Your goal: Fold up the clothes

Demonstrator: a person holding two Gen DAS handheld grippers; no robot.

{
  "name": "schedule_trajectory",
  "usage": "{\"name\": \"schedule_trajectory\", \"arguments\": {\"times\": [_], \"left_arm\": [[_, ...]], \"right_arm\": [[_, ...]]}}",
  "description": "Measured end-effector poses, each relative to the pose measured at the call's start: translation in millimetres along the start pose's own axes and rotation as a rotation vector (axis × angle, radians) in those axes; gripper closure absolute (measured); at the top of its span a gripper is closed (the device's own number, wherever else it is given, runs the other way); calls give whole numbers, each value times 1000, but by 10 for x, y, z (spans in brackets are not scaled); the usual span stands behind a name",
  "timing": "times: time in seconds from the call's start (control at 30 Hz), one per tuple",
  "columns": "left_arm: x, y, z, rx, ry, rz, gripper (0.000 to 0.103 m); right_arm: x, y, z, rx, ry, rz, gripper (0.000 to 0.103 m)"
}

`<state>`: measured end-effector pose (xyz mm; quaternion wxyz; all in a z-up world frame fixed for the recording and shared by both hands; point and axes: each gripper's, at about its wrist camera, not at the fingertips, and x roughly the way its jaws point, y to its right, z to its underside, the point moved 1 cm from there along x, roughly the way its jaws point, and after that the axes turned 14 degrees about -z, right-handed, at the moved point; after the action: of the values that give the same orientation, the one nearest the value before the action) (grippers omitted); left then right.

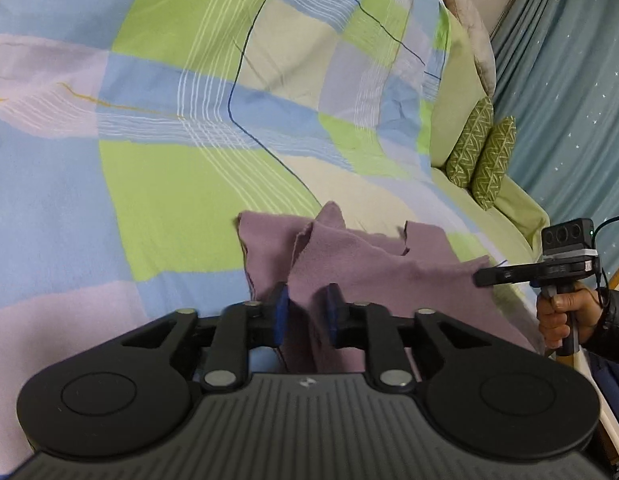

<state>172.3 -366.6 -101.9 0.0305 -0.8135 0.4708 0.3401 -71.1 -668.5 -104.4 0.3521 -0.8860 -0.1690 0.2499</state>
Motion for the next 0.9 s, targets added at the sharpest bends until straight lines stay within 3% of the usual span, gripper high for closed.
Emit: {"name": "schedule_trajectory", "arguments": {"times": [0.17, 0.27, 0.33, 0.47, 0.7, 0.77, 0.9], "left_arm": [[-356, 133, -104, 25, 145, -15, 103], [-106, 26, -184, -17, 106, -30, 103], [146, -56, -168, -42, 32, -47, 103], [335, -72, -96, -24, -13, -72, 102], [333, -72, -132, -14, -13, -78, 94], [312, -33, -136, 0, 13, -100, 100], [259, -2, -129, 15, 31, -136, 101]], "right_arm": [[-142, -475, -160, -179, 71, -98, 100], [-193, -295, -320, -147, 119, -95, 100], [-80, 3, -300, -79, 81, -38, 100], [91, 376, -226, 1, 46, 10, 100], [13, 423, -207, 24, 77, -2, 96], [45, 399, -207, 28, 74, 16, 99], [90, 252, -254, -14, 89, 21, 99]]}}
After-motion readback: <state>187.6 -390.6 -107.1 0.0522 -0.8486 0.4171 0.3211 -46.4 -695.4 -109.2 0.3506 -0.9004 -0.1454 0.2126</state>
